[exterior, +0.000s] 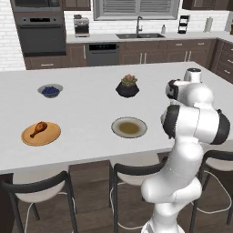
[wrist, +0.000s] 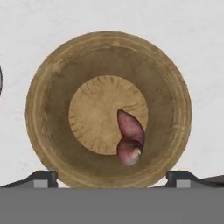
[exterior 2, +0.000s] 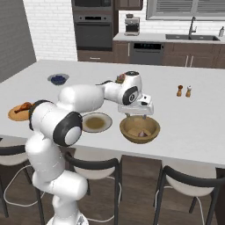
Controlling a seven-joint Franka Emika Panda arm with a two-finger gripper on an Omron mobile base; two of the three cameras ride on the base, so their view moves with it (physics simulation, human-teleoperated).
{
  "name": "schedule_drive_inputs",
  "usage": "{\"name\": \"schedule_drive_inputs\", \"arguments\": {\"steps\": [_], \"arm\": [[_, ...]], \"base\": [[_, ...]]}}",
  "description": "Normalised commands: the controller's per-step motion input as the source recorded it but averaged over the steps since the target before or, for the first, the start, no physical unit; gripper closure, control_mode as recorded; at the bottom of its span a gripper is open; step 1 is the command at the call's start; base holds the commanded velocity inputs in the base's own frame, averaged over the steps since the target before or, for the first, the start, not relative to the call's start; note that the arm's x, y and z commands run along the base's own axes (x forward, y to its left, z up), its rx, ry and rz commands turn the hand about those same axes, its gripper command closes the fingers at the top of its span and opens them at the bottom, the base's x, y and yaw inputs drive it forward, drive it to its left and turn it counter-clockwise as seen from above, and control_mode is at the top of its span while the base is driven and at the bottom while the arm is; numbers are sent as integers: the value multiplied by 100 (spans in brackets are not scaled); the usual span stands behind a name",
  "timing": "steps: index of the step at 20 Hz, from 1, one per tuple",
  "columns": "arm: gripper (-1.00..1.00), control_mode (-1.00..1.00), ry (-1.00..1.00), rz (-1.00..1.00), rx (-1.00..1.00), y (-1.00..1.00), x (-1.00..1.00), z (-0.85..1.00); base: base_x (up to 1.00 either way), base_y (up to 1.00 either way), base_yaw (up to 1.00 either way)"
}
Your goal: Pick the chicken drumstick and potato from their plates and place them in the bowl. Then put the bowl in the fridge.
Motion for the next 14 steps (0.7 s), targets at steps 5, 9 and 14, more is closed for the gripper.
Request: {"name": "schedule_drive_inputs", "arguments": {"steps": [5, 9, 14], "arm": [[-100, -100, -6, -4, 2, 100, -76, 49], [-100, -100, -6, 0, 1, 99, -100, 50], [-100, -100, -7, 0, 0, 84, -100, 40]], "base": [[0, 0, 0], [0, 0, 0], [0, 0, 0]]}}
